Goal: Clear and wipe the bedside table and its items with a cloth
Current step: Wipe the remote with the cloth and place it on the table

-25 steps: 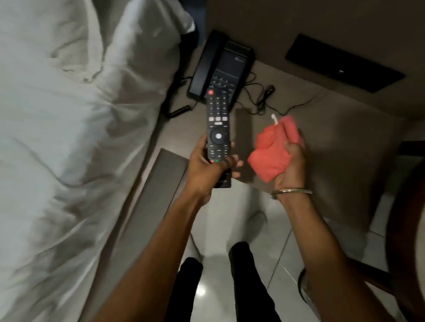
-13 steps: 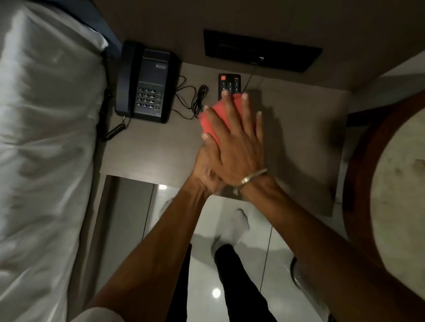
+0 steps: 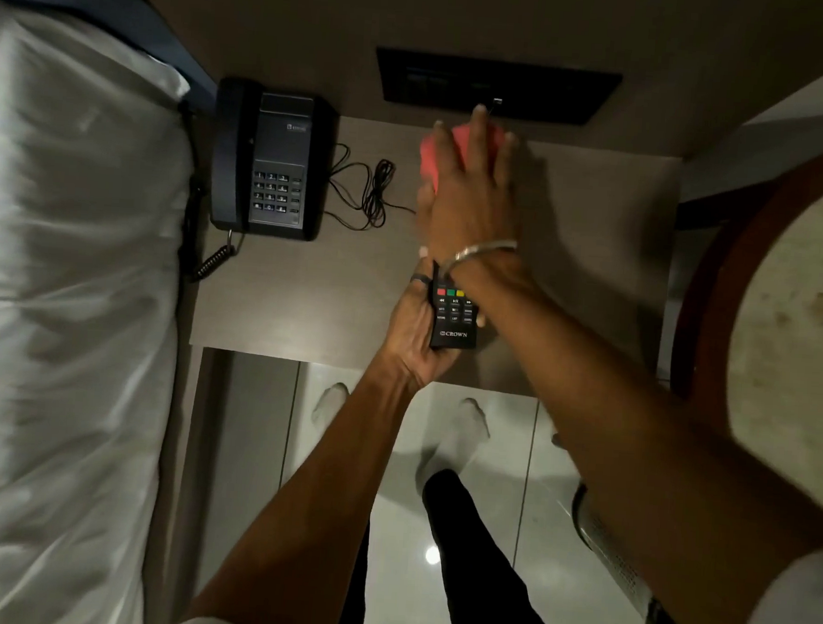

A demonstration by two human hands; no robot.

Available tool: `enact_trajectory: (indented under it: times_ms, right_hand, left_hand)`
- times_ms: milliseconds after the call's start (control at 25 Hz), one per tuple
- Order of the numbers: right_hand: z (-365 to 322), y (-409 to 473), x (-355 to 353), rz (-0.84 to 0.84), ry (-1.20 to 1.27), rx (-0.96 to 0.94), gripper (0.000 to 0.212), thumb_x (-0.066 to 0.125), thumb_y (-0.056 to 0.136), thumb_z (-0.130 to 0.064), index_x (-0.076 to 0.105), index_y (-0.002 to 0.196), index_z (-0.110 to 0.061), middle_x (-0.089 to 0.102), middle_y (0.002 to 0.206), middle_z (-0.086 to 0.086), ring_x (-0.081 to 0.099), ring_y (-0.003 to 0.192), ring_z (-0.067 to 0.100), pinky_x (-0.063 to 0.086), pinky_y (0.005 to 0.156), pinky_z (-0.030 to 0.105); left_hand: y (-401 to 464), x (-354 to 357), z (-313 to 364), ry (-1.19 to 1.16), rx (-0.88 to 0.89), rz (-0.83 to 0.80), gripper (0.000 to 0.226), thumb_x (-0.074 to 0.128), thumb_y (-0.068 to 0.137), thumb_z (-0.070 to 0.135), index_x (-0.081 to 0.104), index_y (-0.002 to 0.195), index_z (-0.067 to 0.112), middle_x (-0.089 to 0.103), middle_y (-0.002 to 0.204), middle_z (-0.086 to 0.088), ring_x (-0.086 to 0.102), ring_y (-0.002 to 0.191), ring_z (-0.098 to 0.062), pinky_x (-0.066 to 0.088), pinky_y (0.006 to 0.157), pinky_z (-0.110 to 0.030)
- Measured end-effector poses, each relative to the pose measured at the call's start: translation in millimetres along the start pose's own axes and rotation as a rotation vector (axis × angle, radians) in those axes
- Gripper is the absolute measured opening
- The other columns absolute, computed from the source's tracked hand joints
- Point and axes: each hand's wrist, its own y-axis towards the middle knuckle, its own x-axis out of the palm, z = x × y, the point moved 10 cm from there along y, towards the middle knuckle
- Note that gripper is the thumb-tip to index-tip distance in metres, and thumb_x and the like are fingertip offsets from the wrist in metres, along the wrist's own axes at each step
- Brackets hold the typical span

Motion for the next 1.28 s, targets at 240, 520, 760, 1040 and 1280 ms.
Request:
enact_trajectory:
  times_ms: [240,520,760,1040,1280]
  right_hand:
    - [-23.1,-64.2,13.3,-0.002,0.038,-0.083,0.073,0.065,0.089,-0.035,0.03,0.152,-0.029,0.014,0.168,0.013,0.016,0.151,0.05,0.043,0.109,0.061]
    - [-18.9,-0.8,9.1,-0.032,0.115,-0.046,0.068,0.062,0.092,-0.03,0.032,0.153,-0.025,0.011,0.169,0.013,0.018,0.151,0.046,0.044,0.112,0.06]
    - [-23.9,-77.2,28.3,-0.094,0.131,-0.081,0.066,0.049,0.093,-0.034,0.029,0.155,-0.03,0.012,0.169,0.012,0.02,0.151,0.047,0.045,0.109,0.062]
    - [28.4,-127.2,18.7,-0.058,0.179,-0.153,0.054,0.051,0.091,-0.012,0.052,0.145,-0.01,0.038,0.157,0.025,0.045,0.139,0.045,0.051,0.105,0.056]
    - [132.2,-198.0,1.8,0.109,0.202,0.145,0.053,0.053,0.098,-0.012,0.044,0.15,-0.008,0.036,0.159,0.023,0.035,0.147,0.043,0.044,0.112,0.059]
  left_hand:
    - [10.1,-3.7,27.1,0.119,0.046,0.077,0.055,0.026,0.113,0.034,0.034,0.162,0.011,0.043,0.164,-0.015,0.043,0.151,-0.031,0.032,0.127,-0.048]
    - [3.2,-16.7,29.6,0.11,-0.004,0.096,0.045,0.041,0.11,0.047,0.067,0.12,0.011,0.08,0.092,-0.01,0.078,0.077,-0.021,0.065,0.067,-0.034]
    - [21.8,-5.7,54.2,0.2,0.017,0.011,0.043,0.037,0.109,0.05,0.07,0.109,0.023,0.078,0.103,0.004,0.074,0.1,-0.017,0.062,0.084,-0.031]
    - [40.8,16.5,18.1,0.272,-0.062,-0.046,0.034,0.043,0.111,0.035,0.065,0.108,0.009,0.065,0.101,-0.007,0.061,0.084,-0.02,0.051,0.084,-0.036]
    - [66.5,67.0,-11.5,0.595,0.002,-0.024,0.015,0.06,0.105,0.022,0.07,0.108,0.01,0.079,0.099,-0.008,0.077,0.089,-0.022,0.063,0.087,-0.039]
